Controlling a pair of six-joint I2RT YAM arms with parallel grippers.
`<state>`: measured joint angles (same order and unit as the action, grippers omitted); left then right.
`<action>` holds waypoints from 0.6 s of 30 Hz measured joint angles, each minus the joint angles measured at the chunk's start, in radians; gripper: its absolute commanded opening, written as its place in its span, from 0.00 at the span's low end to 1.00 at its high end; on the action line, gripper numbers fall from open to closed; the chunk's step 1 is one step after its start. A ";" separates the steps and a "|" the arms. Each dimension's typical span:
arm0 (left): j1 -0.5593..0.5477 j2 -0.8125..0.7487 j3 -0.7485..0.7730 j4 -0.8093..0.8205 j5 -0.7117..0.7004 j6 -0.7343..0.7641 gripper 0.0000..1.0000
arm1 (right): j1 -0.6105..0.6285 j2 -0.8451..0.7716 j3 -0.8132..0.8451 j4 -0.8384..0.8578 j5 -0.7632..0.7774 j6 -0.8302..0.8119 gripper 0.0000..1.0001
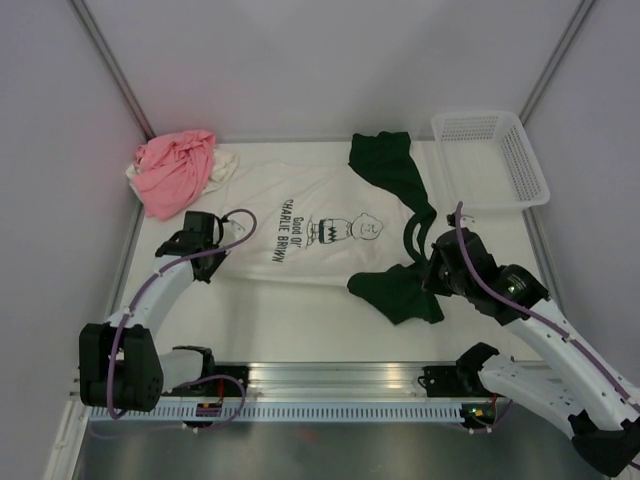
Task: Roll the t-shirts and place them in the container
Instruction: Flatten the tshirt, then fold the tshirt
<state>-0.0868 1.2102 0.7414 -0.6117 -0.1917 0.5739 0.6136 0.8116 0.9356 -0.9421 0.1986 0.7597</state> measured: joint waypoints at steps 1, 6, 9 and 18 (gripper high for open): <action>0.000 -0.001 0.001 -0.008 0.008 0.000 0.02 | 0.000 0.011 -0.009 -0.004 0.000 -0.001 0.00; -0.003 0.000 0.050 -0.048 0.054 0.003 0.02 | 0.000 0.086 -0.012 0.042 0.018 -0.040 0.00; -0.014 0.031 0.114 -0.052 0.078 0.010 0.02 | 0.000 0.167 -0.011 0.116 0.047 -0.087 0.00; -0.022 0.310 0.268 0.003 0.026 0.019 0.02 | -0.148 0.453 0.024 0.378 0.043 -0.245 0.00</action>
<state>-0.1089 1.5204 1.0092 -0.6086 -0.1661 0.5926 0.4656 1.2644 0.9592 -0.5640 0.2420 0.5144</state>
